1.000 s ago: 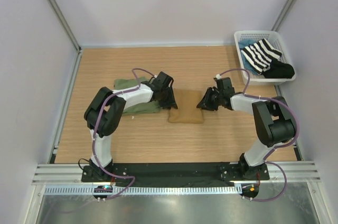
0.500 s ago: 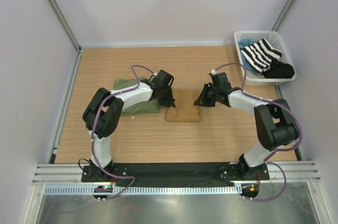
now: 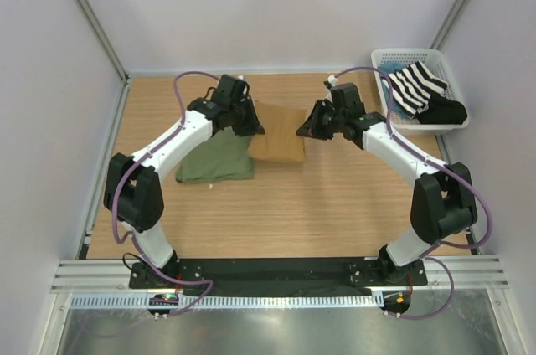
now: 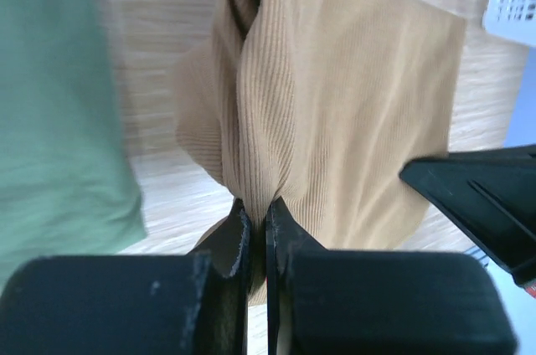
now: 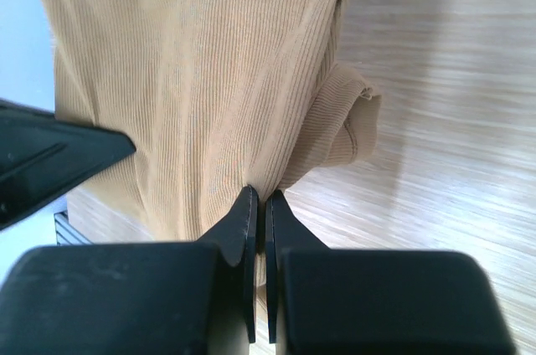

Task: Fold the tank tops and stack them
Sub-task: Neatly place the folded tank top to the corner

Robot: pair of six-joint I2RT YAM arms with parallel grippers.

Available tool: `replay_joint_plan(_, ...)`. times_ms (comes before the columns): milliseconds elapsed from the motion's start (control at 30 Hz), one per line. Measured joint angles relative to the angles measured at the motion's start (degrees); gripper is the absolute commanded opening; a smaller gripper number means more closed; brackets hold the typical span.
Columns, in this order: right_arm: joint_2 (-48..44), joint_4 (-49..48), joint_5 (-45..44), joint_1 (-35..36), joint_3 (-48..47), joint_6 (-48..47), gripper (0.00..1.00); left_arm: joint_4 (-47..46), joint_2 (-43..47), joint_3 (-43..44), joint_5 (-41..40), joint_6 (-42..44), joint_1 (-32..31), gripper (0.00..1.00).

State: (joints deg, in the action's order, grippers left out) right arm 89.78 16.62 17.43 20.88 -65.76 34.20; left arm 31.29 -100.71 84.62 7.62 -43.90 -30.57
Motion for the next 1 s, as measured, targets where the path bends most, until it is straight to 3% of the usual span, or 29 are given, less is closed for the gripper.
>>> replay_joint_plan(500,19.04,3.21,-0.22,7.02,-28.94,2.34,0.01,9.4,0.02,11.1,7.61,5.73,17.81,0.0)
replay_joint_plan(1000,39.58,3.28,0.37,14.27,-44.98,6.56,0.01,14.21,-3.8,9.49,7.93,10.01,26.93,0.0)
